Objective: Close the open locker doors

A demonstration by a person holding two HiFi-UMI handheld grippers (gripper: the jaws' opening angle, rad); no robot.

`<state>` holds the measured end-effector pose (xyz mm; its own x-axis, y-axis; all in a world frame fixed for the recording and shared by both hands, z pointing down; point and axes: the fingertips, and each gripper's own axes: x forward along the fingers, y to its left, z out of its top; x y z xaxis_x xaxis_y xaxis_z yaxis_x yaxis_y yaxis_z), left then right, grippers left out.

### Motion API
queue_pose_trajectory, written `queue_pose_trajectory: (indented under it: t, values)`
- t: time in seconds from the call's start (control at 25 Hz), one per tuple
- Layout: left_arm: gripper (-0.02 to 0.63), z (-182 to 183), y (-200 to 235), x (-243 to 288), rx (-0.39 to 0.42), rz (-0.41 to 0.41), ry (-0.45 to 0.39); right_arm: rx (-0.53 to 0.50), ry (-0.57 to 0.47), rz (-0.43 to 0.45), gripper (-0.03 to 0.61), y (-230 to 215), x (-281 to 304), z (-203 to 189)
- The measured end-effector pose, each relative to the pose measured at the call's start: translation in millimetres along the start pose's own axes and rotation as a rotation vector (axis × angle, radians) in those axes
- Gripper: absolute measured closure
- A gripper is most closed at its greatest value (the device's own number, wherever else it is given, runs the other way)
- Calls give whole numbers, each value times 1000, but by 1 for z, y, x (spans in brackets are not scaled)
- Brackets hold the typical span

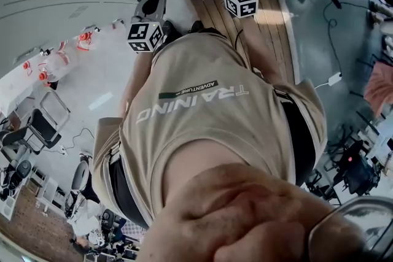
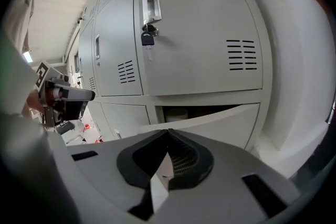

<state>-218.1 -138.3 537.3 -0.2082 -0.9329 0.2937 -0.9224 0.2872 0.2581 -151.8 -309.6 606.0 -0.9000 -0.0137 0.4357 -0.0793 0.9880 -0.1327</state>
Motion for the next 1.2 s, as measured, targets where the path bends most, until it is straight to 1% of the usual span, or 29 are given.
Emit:
queue_pose_trajectory:
  t: [0.24,0.4,0.6,0.8,0.92,1.2]
  values:
    - [614,7,11,1,-3,10,-12,7,13,15,563,4,19,10]
    - [614,7,22,1,-9,21,-14,76,-2,3,563,1,32,15]
    - [614,13,34,1,-13,33,-30,116,-13,14,563,1,46,21]
    - [614,17,44,-4,-15,51,-44,113,6,28,563,2,58,24]
    - [614,15,50,-10,-27,72,-46,116,19,22,563,0,63,22]
    - [614,14,61,-22,-26,97,-41,184,-6,18,563,-3,77,25]
